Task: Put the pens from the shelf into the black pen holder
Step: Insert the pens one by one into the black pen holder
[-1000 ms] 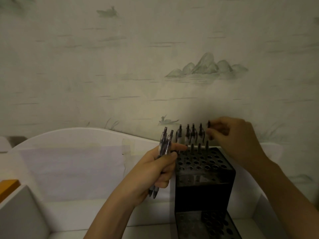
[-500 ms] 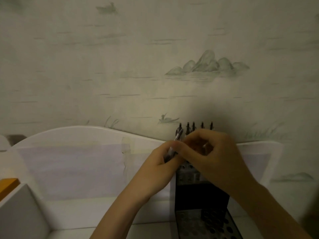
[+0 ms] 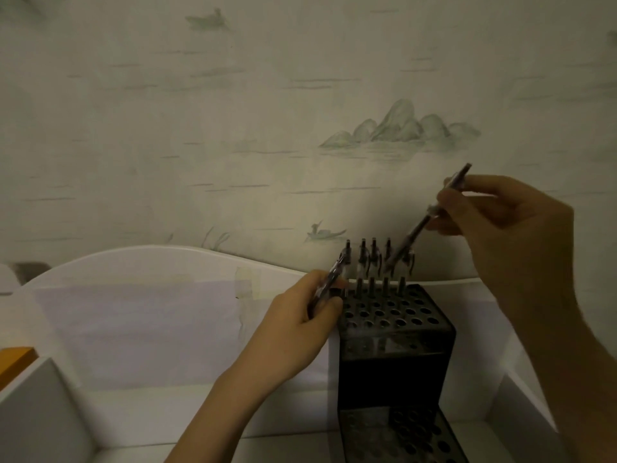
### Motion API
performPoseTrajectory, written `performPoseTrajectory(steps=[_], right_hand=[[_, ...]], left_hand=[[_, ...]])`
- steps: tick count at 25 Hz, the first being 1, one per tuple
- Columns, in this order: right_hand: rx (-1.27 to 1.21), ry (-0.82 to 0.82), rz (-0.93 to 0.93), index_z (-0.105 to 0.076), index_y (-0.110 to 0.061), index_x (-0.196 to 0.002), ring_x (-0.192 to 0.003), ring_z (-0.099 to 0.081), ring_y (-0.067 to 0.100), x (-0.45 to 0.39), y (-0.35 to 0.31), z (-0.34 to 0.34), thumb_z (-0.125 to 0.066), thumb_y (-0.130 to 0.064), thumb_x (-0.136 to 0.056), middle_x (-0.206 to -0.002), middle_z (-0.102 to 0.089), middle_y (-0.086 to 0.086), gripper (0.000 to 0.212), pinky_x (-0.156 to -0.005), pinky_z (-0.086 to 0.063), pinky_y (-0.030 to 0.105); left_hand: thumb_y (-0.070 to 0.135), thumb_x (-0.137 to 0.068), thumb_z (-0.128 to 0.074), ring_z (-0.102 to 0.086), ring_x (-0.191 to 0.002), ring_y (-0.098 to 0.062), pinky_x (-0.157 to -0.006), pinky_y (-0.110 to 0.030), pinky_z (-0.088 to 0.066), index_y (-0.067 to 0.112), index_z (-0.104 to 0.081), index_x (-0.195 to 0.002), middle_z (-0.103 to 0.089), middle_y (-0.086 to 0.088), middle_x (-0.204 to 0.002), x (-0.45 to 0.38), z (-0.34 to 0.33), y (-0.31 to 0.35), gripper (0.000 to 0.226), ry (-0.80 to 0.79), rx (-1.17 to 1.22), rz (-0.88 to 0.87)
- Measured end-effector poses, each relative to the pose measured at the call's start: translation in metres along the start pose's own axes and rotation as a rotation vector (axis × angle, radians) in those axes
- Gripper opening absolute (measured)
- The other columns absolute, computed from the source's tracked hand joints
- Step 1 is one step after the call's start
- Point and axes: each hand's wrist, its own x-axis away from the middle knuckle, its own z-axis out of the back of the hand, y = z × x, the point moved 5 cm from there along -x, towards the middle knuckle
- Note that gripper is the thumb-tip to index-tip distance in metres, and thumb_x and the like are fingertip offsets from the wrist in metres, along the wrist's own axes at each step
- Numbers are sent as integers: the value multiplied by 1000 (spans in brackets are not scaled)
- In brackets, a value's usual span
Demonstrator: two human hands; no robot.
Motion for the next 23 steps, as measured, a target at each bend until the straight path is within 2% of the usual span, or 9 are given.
performPoseTrajectory(steps=[2, 4, 7, 8, 11, 15, 17, 20, 23], right_hand=[[267, -14, 115, -69, -13, -98, -66, -71, 4, -5, 3, 6, -70, -20, -85, -78, -73, -4, 14, -67, -57, 20], [396, -48, 110, -70, -14, -96, -64, -69, 0, -7, 17, 5, -71, -24, -84, -77, -72, -4, 16, -67, -57, 18], [414, -110, 58, -70, -13, -94, -62, -69, 0, -5, 35, -3, -71, -22, -84, -75, -73, -2, 14, -69, -57, 20], [405, -125, 50, -70, -13, -94, -63, -69, 0, -5, 39, -6, -71, -21, -84, -75, -73, -1, 13, -69, -57, 19], [417, -147, 48, -69, -15, -94, -63, -69, -1, -7, 42, -9, -72, -22, -83, -73, -72, -2, 13, -70, -56, 19], [474, -188, 28, -70, -14, -92, -58, -68, 0, -14, 46, -8, -74, -23, -83, -70, -72, -3, 14, -67, -57, 23], [502, -233, 5, -69, -15, -91, -57, -67, 0, -11, 53, -11, -74, -23, -83, -71, -72, -2, 12, -66, -55, 18], [533, -297, -88, -70, -15, -86, -56, -66, -1, -8, 67, -14, -76, -23, -81, -69, -72, -1, 11, -62, -52, 9], [519, -385, -228, -72, -14, -84, -56, -69, 6, -8, 77, -10, -79, -19, -77, -66, -72, 1, 11, -71, -60, 29]], left_hand=[[22, -96, -52, -38, -53, -3, -52, -14, -33, 35, -61, -106, -46, 2, -65, 0, 0, -1, 19, 0, -6, 4], [22, -96, -52, -39, -55, -4, -53, -15, -34, 35, -61, -106, -48, 1, -67, -1, 0, -2, 18, 0, -7, 11], [23, -96, -52, -43, -57, -7, -57, -15, -37, 36, -61, -107, -57, -7, -74, 0, -2, -4, 19, -9, -10, 20], [24, -97, -52, -49, -61, -12, -60, -18, -41, 36, -61, -108, -62, -10, -81, -1, -2, -5, 19, -17, -10, 25], [25, -97, -52, -61, -87, -28, -80, -39, -51, 37, -61, -112, -67, -13, -98, -1, -3, -9, 21, -36, 5, 46], [31, -95, -51, -63, -97, -31, -91, -48, -49, 37, -62, -113, -68, -12, -104, -2, -2, -12, 22, -44, 36, 40], [38, -90, -50, -63, -99, -31, -91, -50, -49, 38, -61, -113, -68, -12, -105, -3, -3, -14, 26, -44, 46, 40], [38, -89, -50, -63, -99, -33, -92, -51, -49, 38, -62, -112, -68, -13, -105, -4, -4, -16, 25, -44, 53, 43], [35, -91, -51, -62, -97, -33, -91, -50, -49, 37, -62, -111, -68, -13, -104, -4, -3, -17, 22, -38, 58, 41]])
